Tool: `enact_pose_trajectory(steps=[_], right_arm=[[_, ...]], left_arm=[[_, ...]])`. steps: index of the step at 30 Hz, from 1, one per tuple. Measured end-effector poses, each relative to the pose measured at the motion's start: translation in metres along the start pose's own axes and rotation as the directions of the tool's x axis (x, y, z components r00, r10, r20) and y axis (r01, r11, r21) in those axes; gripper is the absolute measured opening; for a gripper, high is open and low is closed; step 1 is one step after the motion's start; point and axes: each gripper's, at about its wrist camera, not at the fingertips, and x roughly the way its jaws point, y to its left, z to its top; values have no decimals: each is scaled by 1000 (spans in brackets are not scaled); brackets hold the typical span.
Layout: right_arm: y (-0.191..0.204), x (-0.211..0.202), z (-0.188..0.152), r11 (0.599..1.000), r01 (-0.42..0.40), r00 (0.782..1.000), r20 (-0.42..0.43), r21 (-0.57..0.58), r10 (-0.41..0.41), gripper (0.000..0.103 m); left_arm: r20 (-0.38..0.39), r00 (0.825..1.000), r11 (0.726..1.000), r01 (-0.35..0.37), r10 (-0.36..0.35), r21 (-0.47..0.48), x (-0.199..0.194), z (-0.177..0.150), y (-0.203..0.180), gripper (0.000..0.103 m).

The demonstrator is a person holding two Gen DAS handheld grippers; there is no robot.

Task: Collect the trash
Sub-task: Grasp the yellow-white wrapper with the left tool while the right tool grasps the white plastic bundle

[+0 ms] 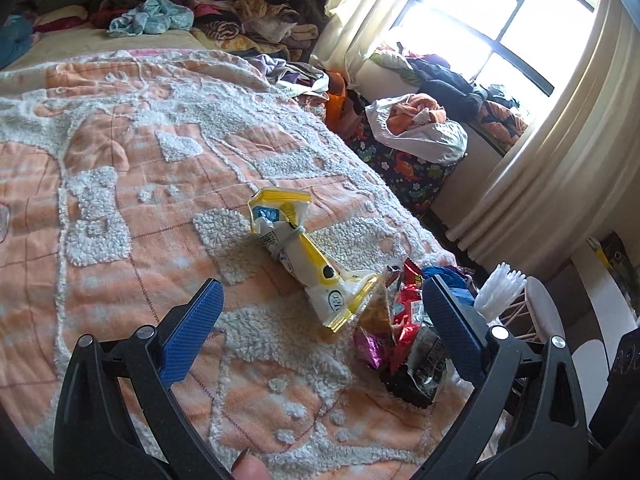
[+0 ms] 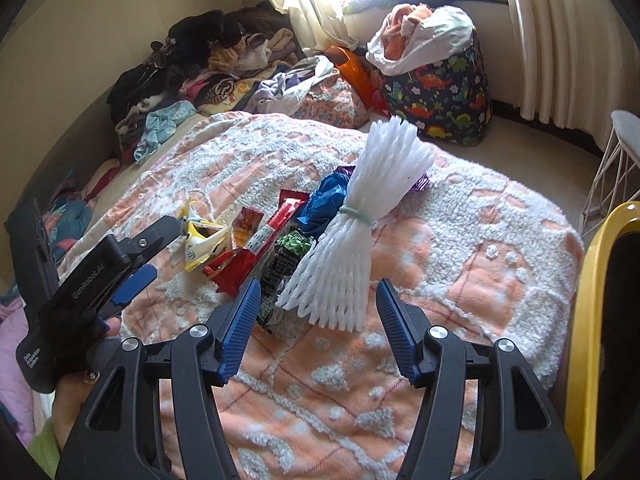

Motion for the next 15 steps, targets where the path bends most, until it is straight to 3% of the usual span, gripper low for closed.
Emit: enact_pose_trajectory(steps=[5,8,11,15], right_arm=[[-9,16,3,998,-20,999,-37,60,22,58],[-12,22,5,996,-36,998,-52,85,41,52],[-13,27,5,994,-58,996,-68,90,64,41],[-14,27,2,993,-71,994,-71,95,78,18]], left_arm=[[-35,999,997,22,-25,-78,13,0,11,78],[-43,998,993,47,-52,-112,18,0,13,73],[-48,997,989,61,-67,-132,24,2,11,68],[-65,995,984,65,-76,-164,33,5,12,61]])
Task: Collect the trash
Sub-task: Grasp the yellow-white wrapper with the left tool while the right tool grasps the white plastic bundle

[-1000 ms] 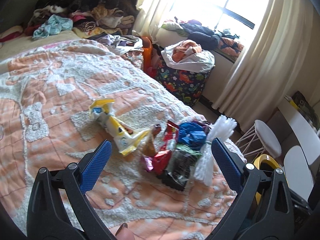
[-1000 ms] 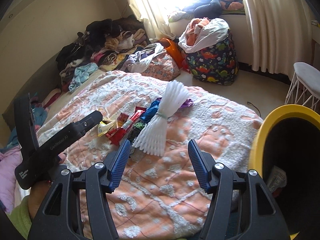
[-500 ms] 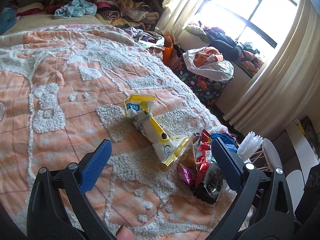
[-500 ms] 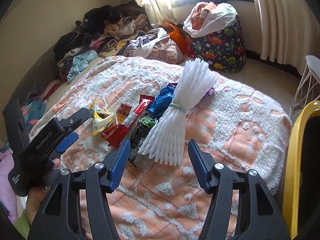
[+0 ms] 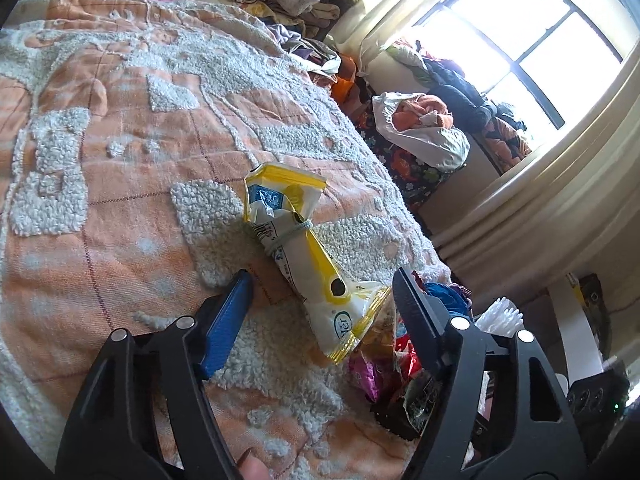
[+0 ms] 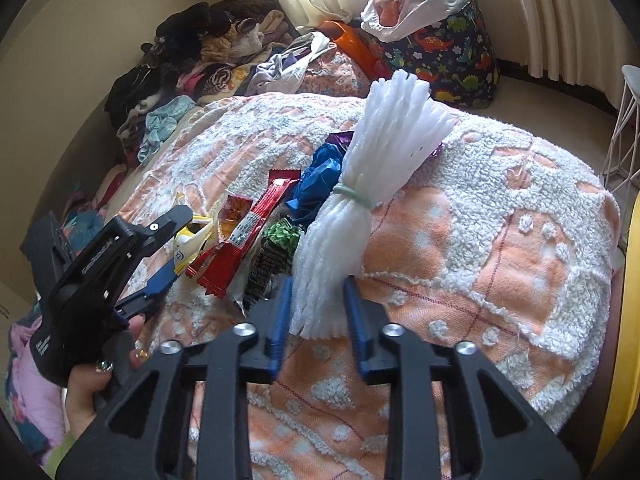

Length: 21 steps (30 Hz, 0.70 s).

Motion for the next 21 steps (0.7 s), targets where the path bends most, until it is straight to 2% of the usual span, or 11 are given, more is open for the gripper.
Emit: enact_pose_trajectory(steps=[3,7,10,16,21], right_arm=[[-6,-6,-6,1000,5,1000,7,12,-5,12],[-13,-15,-16,1000,16,1000,19,21,-16,10],[-15,-23,-23,1000,27,999,26,5,-27,10],[-14,-38,-30,999,26,999,40,-19,-25,10],[-13,-51,-36,998,27,998,52,-61,-24,10]], left_arm=[[-6,1000,1000,-6,6,-4,4,0,0,52],[-16,1000,1000,-25,25,5,6,-1,2,35],[-22,1000,1000,-18,19,23,5,-4,0,28],[-38,999,999,-8,9,45,1,-8,-3,21],[-46,999,998,16,-14,56,-9,-12,-2,19]])
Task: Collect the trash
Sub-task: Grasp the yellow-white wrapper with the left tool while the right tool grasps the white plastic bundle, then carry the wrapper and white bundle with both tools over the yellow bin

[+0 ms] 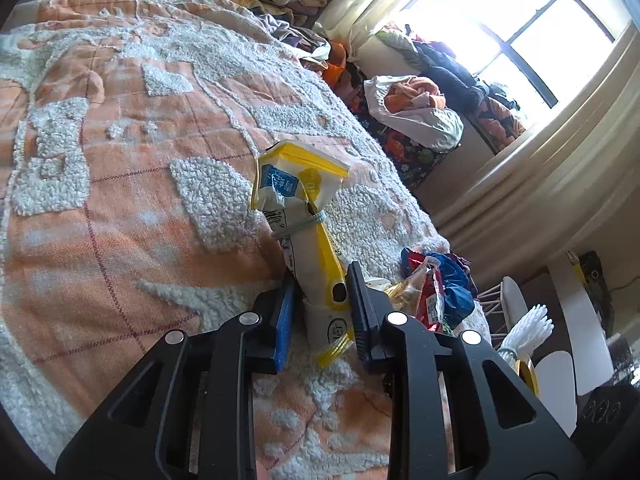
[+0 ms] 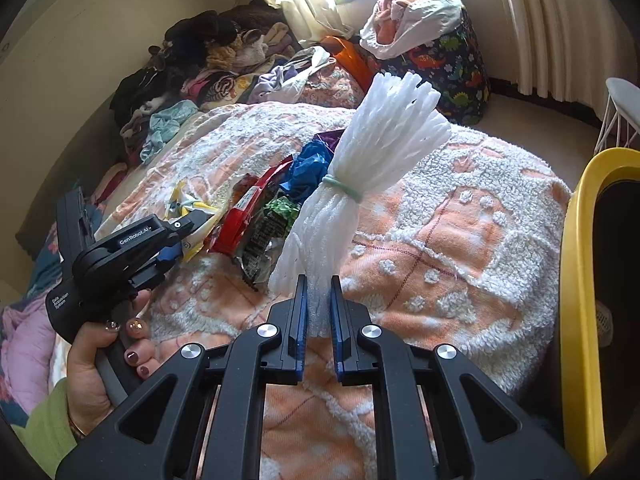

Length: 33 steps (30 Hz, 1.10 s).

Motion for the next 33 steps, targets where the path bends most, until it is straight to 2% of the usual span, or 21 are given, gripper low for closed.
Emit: enact_pose_trajectory(steps=[7,14,19,33], right_arm=[[1,-13,-5,999,4,1000,9,-32,-4,10],[-2,-29,-12,999,12,1000,20,-44,-11,10],[-9,-41,-14,999,29,999,38,-41,-27,10],[-22,-74,-14,998,56,994,97,-34,-53,10]], left_arm=[[23,1000,999,2,-4,53,-17,-2,-11,17],[-9,1000,993,25,-24,117,-27,-10,-27,17],[-42,999,984,40,-33,172,-31,-21,-40,17],[-65,994,949,101,-85,298,-39,-42,-86,17]])
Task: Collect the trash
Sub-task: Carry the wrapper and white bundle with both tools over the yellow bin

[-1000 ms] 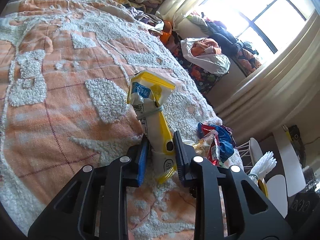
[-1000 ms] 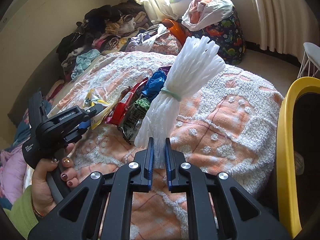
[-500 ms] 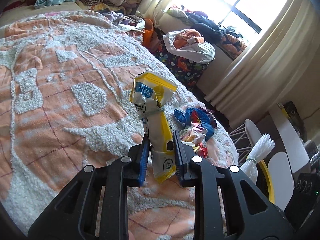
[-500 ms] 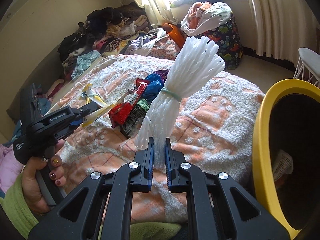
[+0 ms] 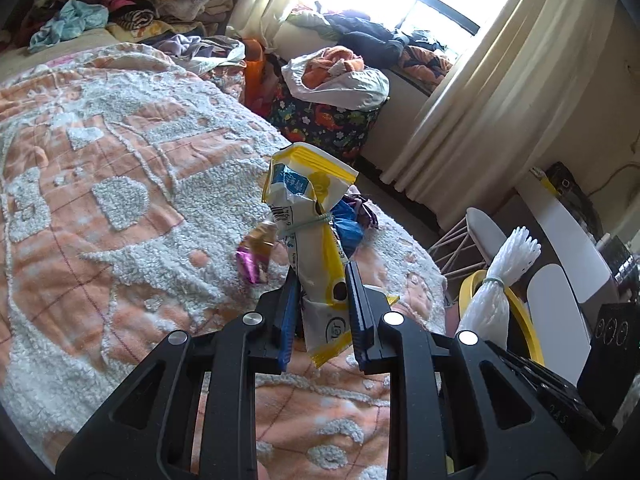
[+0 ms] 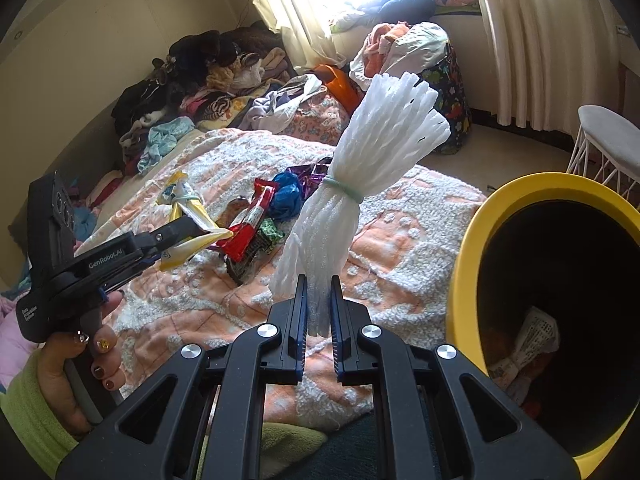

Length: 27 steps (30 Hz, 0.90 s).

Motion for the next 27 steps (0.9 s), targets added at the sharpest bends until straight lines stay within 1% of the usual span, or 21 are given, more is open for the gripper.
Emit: enact_pose_trajectory(steps=[15,27], right_arm=[[-31,-21,7,997,39,998,50,61,-42,10],[-53,-39,8,992,72,993,85,102,-81,10]], left_arm=[[-5,999,995,54,-54,88,-3,-6,-40,17],[-33,995,984,94,-90,154,1,-15,-65,17]])
